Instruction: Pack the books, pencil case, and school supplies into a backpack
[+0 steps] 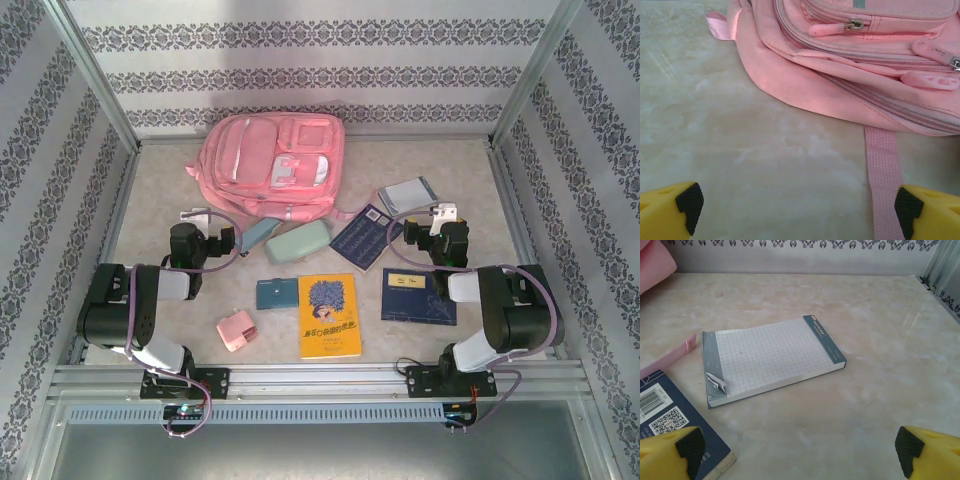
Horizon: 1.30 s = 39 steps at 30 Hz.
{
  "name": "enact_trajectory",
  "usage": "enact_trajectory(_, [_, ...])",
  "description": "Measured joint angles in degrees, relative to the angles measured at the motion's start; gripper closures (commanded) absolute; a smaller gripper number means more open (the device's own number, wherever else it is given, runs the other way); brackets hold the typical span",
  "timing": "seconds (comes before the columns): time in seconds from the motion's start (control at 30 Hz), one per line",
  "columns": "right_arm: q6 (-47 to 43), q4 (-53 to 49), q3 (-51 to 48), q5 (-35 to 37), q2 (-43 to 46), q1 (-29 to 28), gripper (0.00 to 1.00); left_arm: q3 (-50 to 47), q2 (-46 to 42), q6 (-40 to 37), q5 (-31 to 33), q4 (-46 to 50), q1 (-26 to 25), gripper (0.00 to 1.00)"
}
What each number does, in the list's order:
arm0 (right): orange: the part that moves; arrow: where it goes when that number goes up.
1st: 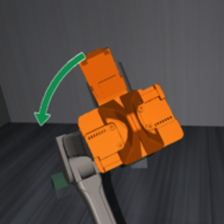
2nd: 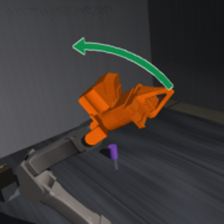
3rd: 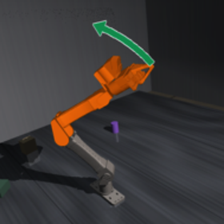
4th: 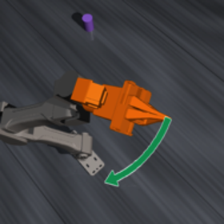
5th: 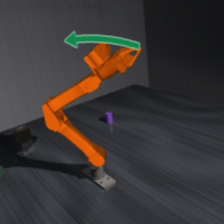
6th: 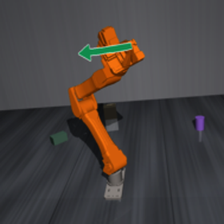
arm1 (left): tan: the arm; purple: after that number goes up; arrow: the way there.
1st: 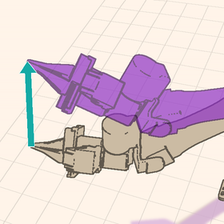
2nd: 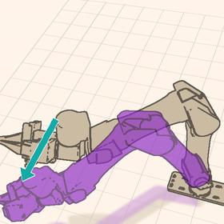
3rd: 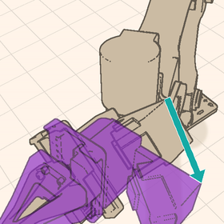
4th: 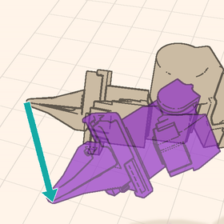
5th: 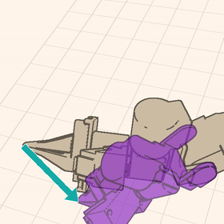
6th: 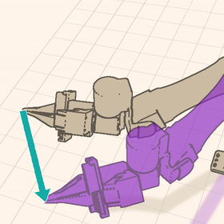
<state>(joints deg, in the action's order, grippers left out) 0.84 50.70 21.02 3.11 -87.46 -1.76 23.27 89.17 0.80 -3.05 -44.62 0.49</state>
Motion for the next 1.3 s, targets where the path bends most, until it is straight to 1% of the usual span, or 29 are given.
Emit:
enact_trajectory(1.03, [-0.02,-0.02,0.00,-0.09,0.02,0.00,0.02,0.07,-0.35,0.00,0.04,0.55,0.00,0.01])
enact_trajectory(1.1, [-0.39,-1.90,0.07,-0.35,1.49,-0.31,0.02,0.63,-2.91,0.02,0.33,4.44,0.00,0.01])
enact_trajectory(1.17, [-1.46,-7.10,0.98,0.85,5.57,-1.90,0.02,1.68,-7.39,0.04,1.14,8.85,0.00,0.01])
enact_trajectory(1.2, [-2.25,-9.77,1.84,1.66,8.02,-3.34,0.02,2.51,-10.45,0.07,1.57,11.06,0.00,0.00])
enact_trajectory(1.3, [-4.96,-13.51,4.61,4.70,15.93,-10.80,0.02,4.94,-20.96,0.52,2.82,16.59,-0.44,0.00])
